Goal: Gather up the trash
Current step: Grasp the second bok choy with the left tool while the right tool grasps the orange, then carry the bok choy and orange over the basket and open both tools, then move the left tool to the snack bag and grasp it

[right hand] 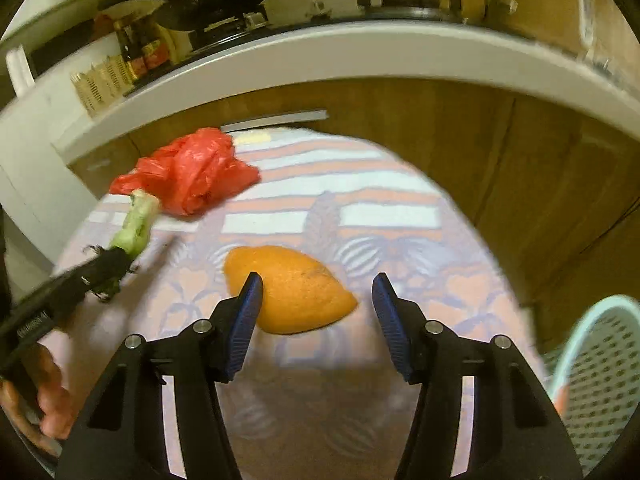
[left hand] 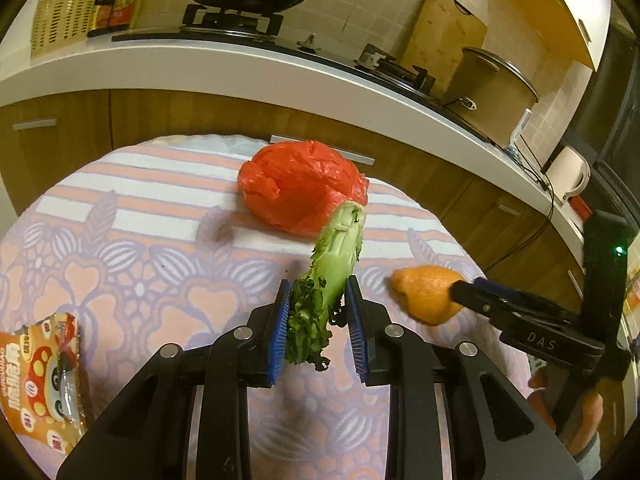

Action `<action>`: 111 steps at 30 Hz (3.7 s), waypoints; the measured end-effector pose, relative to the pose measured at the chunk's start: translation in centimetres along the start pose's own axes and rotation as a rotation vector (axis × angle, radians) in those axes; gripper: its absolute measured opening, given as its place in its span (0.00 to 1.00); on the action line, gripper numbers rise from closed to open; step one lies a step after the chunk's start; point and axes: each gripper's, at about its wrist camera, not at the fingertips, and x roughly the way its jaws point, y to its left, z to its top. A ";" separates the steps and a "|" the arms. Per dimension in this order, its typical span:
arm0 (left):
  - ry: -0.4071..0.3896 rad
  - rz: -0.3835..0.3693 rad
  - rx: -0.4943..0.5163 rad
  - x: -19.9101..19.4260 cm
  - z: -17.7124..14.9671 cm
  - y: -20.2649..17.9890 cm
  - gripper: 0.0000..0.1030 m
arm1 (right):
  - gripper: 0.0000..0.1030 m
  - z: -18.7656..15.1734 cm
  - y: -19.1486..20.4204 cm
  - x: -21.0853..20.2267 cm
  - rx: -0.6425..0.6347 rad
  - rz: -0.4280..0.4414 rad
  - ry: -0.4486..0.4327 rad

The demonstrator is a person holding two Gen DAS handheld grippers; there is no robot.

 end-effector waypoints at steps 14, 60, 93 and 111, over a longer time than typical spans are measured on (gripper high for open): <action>-0.030 -0.007 -0.053 -0.9 0.4 1.3 0.23 | 0.51 -2.0 5.5 -2.3 -0.140 0.106 0.021; 0.093 -0.313 0.374 1.6 -3.4 -26.6 0.23 | 0.15 -9.3 -16.2 -19.9 0.256 -0.339 -0.226; 0.246 -0.361 0.405 7.0 -7.4 -30.1 0.46 | 0.53 -12.8 -21.7 -18.6 0.412 -0.361 -0.145; 0.019 -0.159 0.140 -4.0 -2.7 -13.3 0.47 | 0.53 -7.0 -4.8 -14.3 0.131 -0.163 -0.183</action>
